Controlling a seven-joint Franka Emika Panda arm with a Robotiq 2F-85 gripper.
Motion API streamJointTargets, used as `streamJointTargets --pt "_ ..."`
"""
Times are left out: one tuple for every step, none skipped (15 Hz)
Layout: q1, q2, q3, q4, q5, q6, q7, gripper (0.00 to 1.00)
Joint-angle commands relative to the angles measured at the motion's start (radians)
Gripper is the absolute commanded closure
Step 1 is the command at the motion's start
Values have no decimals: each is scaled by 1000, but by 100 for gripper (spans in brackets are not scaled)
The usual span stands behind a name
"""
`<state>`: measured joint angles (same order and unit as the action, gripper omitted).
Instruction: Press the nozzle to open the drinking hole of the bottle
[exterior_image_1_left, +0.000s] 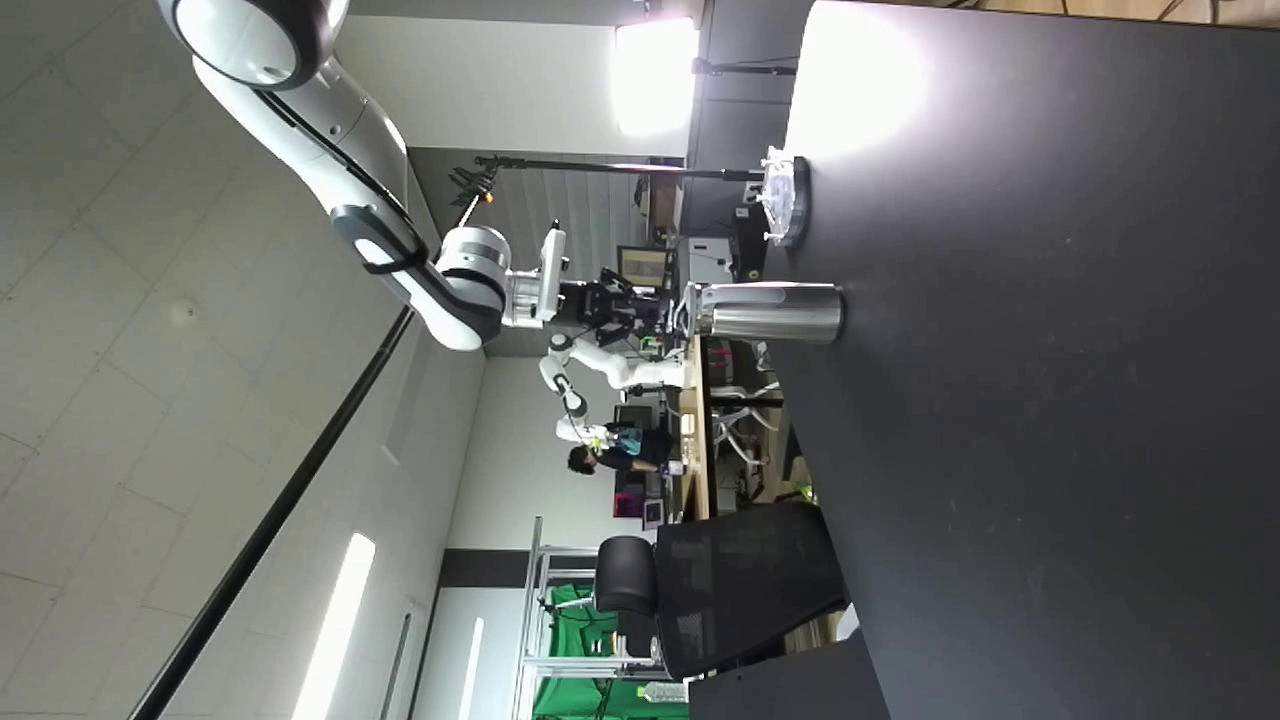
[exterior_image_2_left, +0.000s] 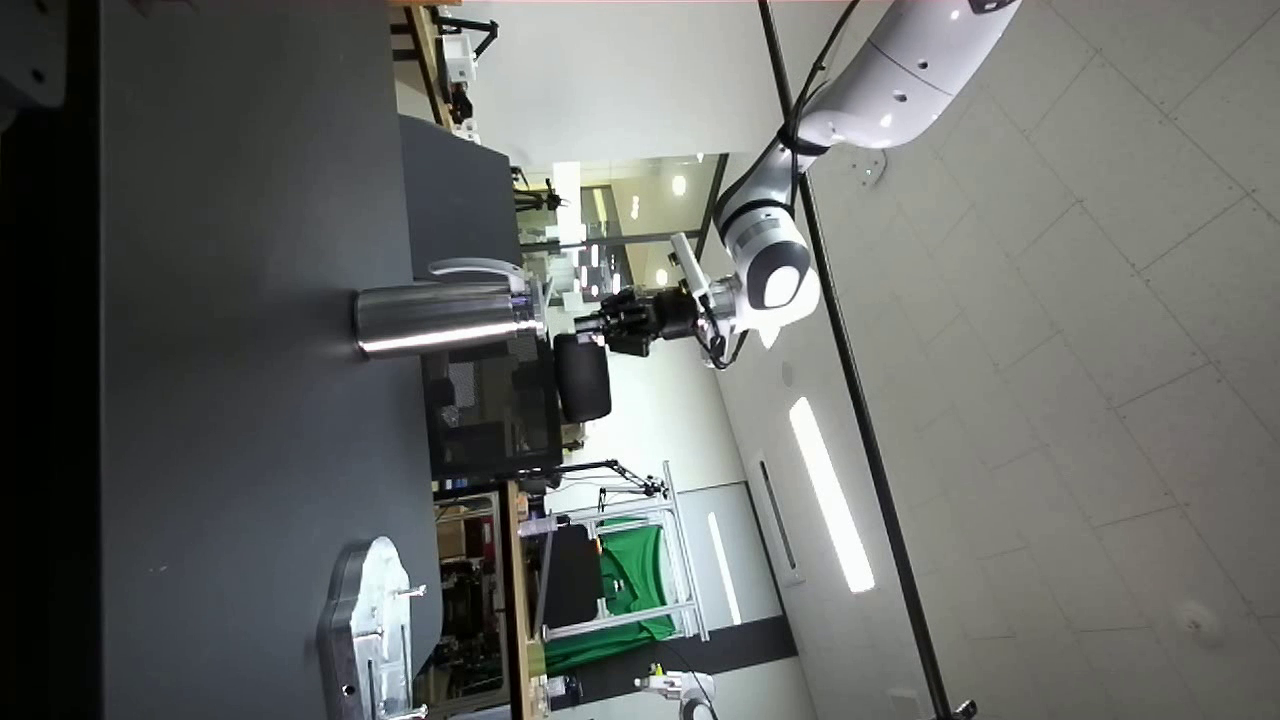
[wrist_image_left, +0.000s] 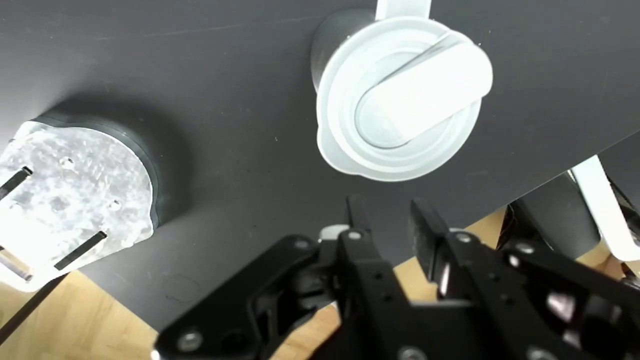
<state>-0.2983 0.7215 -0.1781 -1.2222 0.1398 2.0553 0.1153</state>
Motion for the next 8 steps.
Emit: streamJointTargets --pt "5 -18 -13 9 -9 -18 21 40" --pt "5 -20 -15 8 -10 -18 21 33" --pt "6 -22 -16 6 -12 -17 21 27" --pt "6 -24 -17 5 -12 -18 20 19" --pt "6 -26 -19 5 -12 -18 20 13" --pt "7 -29 -21 4 -12 -18 20 7" --pt "7 -30 -23 3 -12 -17 20 2" --pt "8 -32 -25 2 -14 -17 19 0"
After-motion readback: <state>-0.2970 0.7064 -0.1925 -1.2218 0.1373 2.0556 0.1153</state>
